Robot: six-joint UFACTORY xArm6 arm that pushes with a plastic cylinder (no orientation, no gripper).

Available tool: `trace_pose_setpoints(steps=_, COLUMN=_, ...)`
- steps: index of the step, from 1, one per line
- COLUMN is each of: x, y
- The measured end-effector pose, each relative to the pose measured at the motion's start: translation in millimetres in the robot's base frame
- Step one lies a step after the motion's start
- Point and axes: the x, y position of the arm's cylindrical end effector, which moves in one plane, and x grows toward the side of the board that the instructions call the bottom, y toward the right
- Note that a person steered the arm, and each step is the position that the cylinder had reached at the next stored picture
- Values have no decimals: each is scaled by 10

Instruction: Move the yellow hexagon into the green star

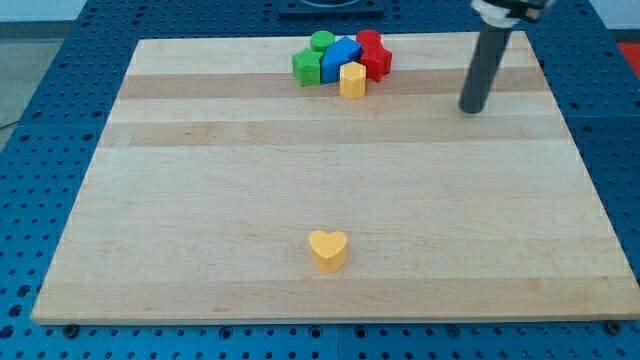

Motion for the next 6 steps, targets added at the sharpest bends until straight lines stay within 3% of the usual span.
trace_pose_setpoints(steps=3, x=-331, y=-856)
trace_pose_setpoints(steps=5, x=-318, y=-2018)
trace_pose_setpoints(steps=6, x=-85, y=-2125)
